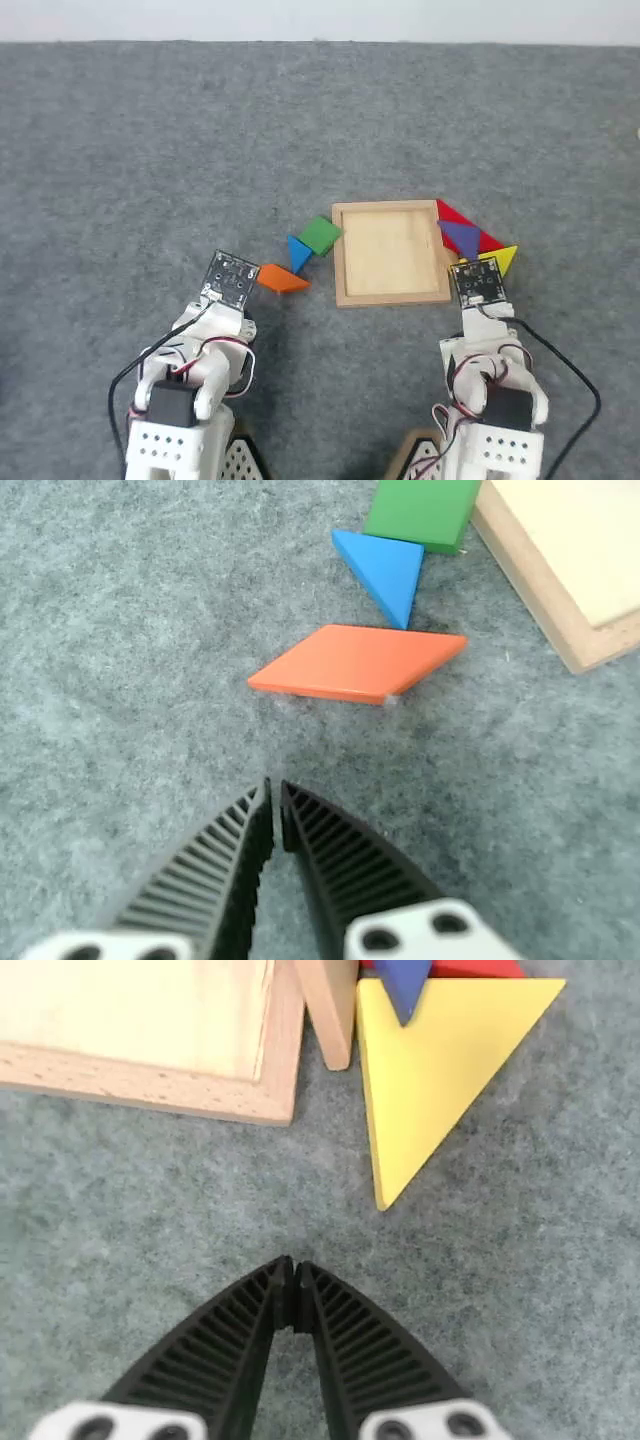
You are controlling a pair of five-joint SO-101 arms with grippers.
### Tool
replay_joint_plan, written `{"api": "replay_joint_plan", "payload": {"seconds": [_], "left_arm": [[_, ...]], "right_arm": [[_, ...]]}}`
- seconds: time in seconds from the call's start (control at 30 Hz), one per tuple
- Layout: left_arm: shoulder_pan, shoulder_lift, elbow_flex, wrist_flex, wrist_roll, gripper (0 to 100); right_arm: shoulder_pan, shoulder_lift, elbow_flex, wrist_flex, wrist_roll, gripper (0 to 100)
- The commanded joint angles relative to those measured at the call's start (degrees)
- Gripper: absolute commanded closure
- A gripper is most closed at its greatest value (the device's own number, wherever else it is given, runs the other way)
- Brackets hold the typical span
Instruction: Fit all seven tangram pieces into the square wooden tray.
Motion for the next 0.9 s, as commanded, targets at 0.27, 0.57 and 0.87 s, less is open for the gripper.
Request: {"api": "replay_joint_plan", "payload": {"seconds": [0.27, 0.57, 0.87], "left_arm": [[-0.1, -1.1, -0.7, 0.3, -0.6, 99], [-3.8, -1.2, -0.7, 1.8, -15.1, 99], [-4.0, -1.2, -0.7, 1.8, -15.1, 99]], "right_arm": [[-0.1, -0.6, 0.9, -4.4, 9.3, 98.9], [1.3, 0.9, -10.8, -3.5, 19.3, 95.4], [-4.0, 37.6, -36.7, -7.6, 12.0, 88.3]]}}
